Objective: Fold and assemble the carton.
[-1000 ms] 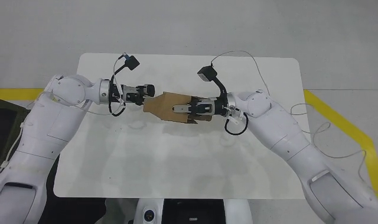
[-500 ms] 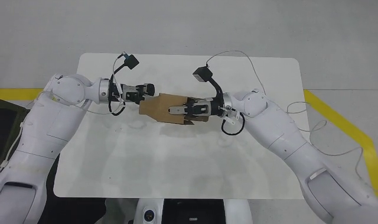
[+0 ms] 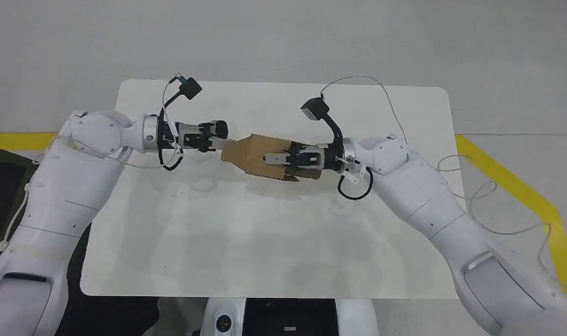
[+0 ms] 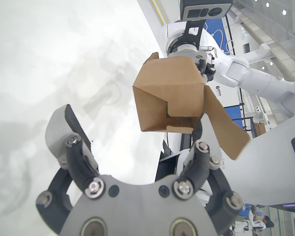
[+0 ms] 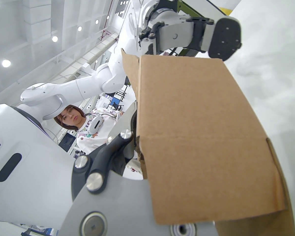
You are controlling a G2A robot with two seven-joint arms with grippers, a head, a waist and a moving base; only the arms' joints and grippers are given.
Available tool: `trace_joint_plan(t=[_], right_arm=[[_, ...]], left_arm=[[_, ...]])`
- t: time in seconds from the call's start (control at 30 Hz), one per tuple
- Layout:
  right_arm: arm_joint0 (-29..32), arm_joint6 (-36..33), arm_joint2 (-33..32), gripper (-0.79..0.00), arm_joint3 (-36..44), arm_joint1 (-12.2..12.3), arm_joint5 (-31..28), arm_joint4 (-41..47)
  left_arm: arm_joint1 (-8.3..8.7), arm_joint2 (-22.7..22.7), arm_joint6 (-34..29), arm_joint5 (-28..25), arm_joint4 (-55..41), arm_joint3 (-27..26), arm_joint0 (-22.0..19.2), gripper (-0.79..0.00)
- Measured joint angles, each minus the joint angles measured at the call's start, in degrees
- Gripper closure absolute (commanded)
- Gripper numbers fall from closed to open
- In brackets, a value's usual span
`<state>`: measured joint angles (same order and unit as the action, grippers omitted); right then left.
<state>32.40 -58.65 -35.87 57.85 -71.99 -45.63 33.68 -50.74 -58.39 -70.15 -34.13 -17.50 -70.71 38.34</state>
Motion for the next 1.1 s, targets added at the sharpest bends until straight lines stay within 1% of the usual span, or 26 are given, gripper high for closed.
trace_joint_plan(t=[0.2, 0.43, 0.7, 1.1], right_arm=[[0.06, 0.02, -1.03, 0.000, -2.21, 0.15, -0.02, -1.65], [0.06, 0.25, -1.64, 0.000, -3.50, -0.38, 0.52, -3.24], [-0.03, 0.05, -2.57, 0.000, -2.85, -0.88, 0.41, -3.83], [0.78, -0.53, -4.15, 0.000, 0.50, -0.93, 0.54, -3.51]], left_arm=[[0.28, -1.55, 0.99, -0.21, -0.43, -0.93, 0.20, -0.785], [0.73, -3.17, 1.76, -0.21, 0.40, -4.32, 1.22, -0.785], [0.91, -2.84, 2.29, 0.55, 5.13, -6.47, 2.16, -0.785], [0.99, -2.83, 2.89, 1.62, 7.42, -3.77, 2.22, -0.785]])
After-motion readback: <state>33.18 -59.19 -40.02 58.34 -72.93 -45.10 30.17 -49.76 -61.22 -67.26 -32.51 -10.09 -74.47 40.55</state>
